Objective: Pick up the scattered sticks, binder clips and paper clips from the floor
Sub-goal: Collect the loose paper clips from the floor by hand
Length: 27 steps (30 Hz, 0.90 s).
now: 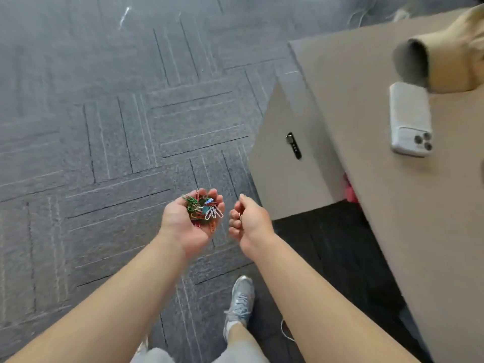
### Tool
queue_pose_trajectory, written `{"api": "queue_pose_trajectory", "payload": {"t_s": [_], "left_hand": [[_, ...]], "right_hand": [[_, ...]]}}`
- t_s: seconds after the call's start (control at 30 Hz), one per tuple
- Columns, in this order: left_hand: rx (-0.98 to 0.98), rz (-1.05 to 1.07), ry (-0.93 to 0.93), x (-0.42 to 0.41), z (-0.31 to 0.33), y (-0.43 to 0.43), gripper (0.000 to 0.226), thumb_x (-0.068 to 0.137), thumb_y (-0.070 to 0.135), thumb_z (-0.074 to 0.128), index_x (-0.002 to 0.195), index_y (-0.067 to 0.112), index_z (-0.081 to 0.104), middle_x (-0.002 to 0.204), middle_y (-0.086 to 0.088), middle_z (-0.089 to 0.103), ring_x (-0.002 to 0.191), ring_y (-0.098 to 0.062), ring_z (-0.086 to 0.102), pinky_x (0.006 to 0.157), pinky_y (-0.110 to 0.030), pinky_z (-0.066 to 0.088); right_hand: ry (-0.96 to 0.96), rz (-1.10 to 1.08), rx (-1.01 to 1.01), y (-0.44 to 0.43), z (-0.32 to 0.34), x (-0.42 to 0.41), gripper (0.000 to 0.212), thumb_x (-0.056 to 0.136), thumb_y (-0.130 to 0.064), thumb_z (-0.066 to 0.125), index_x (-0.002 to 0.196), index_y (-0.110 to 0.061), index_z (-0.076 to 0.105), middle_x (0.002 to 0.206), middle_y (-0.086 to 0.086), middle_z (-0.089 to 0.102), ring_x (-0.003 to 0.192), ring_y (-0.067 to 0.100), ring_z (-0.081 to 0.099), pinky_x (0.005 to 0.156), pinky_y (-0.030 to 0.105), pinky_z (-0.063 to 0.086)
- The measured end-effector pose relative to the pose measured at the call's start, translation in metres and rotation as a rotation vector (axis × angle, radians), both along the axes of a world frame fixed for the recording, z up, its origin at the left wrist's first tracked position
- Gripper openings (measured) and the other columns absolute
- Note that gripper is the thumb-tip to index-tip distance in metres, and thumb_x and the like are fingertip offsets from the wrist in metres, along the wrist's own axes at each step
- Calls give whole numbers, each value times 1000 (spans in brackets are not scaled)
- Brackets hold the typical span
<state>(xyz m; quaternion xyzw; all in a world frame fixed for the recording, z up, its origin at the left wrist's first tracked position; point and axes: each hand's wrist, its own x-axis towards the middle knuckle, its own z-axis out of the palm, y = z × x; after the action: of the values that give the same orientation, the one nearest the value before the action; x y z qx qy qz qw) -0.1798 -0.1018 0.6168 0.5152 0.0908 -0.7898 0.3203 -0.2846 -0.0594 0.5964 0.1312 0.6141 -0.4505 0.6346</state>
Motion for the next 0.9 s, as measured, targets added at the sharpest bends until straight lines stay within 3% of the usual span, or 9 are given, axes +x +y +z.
{"api": "queue_pose_trajectory", "payload": {"t_s": [0.17, 0.37, 0.67, 0.9], "left_hand": [[-86, -123, 85, -72, 112, -7, 30, 92, 16, 42, 68, 10, 59, 70, -8, 67, 60, -22, 65, 60, -28, 57], [-160, -450, 136, -167, 189, -10, 28, 92, 13, 40, 71, 11, 57, 65, -8, 66, 54, -22, 66, 56, -30, 58], [-88, -965, 302, -317, 225, 104, 32, 93, 14, 31, 70, 9, 54, 67, -8, 61, 61, -22, 61, 66, -30, 53], [35, -1315, 367, -369, 224, 226, 31, 91, 10, 35, 68, 10, 55, 68, -9, 61, 62, -22, 59, 63, -27, 54]], "right_hand": [[-37, -187, -49, 18, 109, -53, 36, 97, -24, 44, 62, -19, 39, 48, -4, 37, 37, 8, 27, 36, 18, 20], [15, -547, -118, 45, 180, -121, 33, 96, -25, 47, 63, -18, 44, 48, -3, 40, 34, 8, 29, 35, 17, 23], [250, -1179, 12, 190, 231, -211, 30, 94, -16, 43, 64, -13, 48, 44, -2, 40, 31, 9, 31, 36, 14, 23], [321, -1567, 129, 320, 240, -222, 28, 94, -21, 49, 66, -15, 48, 46, -2, 40, 31, 8, 31, 34, 14, 20]]}}
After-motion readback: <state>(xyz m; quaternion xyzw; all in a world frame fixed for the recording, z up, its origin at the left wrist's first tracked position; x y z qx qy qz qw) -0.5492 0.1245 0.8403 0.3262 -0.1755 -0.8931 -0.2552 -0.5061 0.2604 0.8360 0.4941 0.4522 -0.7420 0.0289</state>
